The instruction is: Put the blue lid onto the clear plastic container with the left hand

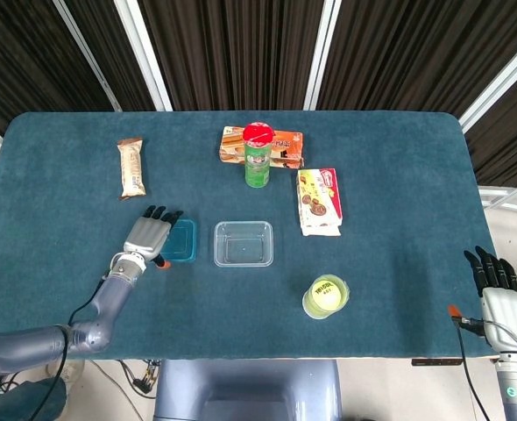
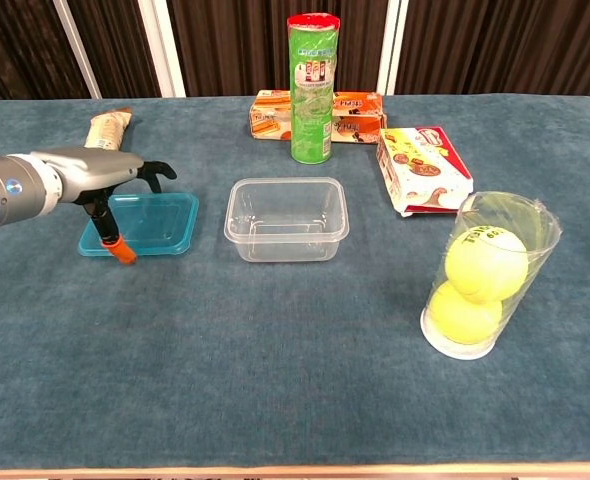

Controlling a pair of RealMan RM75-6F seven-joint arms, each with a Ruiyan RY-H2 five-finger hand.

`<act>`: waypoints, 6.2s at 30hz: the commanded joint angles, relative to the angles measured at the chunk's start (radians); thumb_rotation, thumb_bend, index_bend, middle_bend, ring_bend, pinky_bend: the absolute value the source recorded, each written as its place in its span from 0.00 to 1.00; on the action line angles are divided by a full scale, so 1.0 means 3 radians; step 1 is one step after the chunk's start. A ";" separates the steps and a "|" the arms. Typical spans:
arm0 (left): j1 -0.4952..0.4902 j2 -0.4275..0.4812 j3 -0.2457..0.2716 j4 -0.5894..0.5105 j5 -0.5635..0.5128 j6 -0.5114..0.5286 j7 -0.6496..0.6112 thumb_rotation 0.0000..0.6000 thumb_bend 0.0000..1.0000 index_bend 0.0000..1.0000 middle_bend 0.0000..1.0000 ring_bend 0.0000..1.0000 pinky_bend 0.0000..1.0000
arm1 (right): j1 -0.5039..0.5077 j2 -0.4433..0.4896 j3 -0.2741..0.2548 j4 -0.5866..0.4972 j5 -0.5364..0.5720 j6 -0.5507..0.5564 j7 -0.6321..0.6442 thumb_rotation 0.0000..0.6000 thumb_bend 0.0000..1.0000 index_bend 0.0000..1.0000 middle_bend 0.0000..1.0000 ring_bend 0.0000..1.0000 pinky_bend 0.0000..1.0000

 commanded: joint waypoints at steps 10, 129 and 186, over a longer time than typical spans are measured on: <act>-0.0080 0.0372 -0.0148 -0.0532 -0.0177 0.0090 0.0067 1.00 0.20 0.07 0.29 0.00 0.01 | -0.0002 0.0000 0.0008 0.0002 0.0008 0.0007 0.0002 1.00 0.29 0.09 0.00 0.00 0.00; -0.1319 -0.0543 -0.0683 -0.0580 -0.1778 0.0726 0.1003 1.00 0.19 0.10 0.26 0.00 0.00 | -0.0030 0.0019 0.0037 -0.0006 0.0056 0.0019 0.0058 1.00 0.29 0.09 0.00 0.00 0.00; -0.1260 -0.0670 -0.0689 -0.0459 -0.1711 0.0729 0.1196 1.00 0.15 0.09 0.11 0.00 0.00 | -0.0032 0.0021 0.0046 -0.0015 0.0080 0.0013 0.0061 1.00 0.29 0.09 0.00 0.00 0.00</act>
